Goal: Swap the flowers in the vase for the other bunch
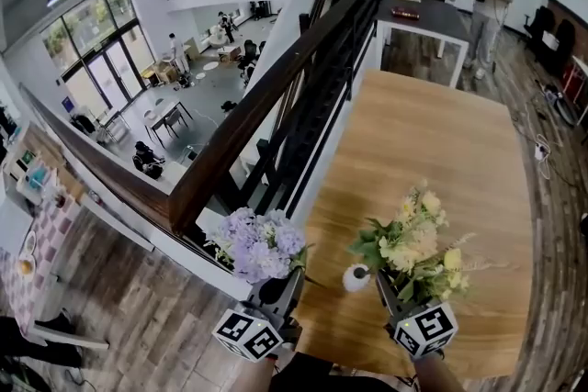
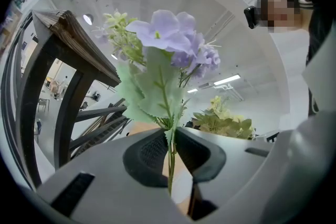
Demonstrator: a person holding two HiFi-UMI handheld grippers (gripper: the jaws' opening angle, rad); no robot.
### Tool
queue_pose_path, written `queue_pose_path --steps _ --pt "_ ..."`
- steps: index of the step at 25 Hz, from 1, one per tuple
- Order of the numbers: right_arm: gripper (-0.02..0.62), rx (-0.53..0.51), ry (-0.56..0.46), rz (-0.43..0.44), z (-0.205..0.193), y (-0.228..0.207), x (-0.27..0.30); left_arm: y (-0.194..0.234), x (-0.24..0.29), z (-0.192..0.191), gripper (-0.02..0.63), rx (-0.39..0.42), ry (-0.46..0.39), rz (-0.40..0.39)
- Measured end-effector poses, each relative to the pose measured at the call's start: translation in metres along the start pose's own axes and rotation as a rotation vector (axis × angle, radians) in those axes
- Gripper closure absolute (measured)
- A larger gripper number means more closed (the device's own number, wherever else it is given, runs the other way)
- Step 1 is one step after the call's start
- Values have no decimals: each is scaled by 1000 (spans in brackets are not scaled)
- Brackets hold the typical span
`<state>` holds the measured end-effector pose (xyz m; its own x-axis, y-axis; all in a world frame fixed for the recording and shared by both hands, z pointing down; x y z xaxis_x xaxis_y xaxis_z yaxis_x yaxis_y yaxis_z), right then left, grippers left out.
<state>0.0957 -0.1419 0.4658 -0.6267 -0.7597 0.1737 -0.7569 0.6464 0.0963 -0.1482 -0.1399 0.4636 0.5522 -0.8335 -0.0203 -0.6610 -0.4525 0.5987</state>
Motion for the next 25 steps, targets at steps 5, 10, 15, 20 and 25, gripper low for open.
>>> queue_pose_path --steps 5,10,15,20,25 --pt "537 8 10 24 0 -3 2 -4 1 4 558 -1 -7 8" --pt "537 9 22 44 -4 -5 6 -1 2 5 558 -4 -12 22" --pt "535 18 31 55 -6 -5 7 -1 0 4 558 -6 -16 26" --pt "535 28 37 60 -6 -4 6 -4 0 6 558 -10 -16 28" --pt "534 47 32 61 -6 -7 5 -5 3 5 558 -15 -15 30"
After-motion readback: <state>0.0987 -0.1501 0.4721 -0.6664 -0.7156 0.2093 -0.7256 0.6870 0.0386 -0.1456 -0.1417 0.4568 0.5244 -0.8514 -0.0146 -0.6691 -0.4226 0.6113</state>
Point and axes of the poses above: the fingertips, and each gripper's own axes: x forward along the fingers, y to its left, z out of its top, the point moved 7 cm from there along -x, backward along the fingers, and after that the axes turned 10 degrees about -x, right-handed, at the moved point
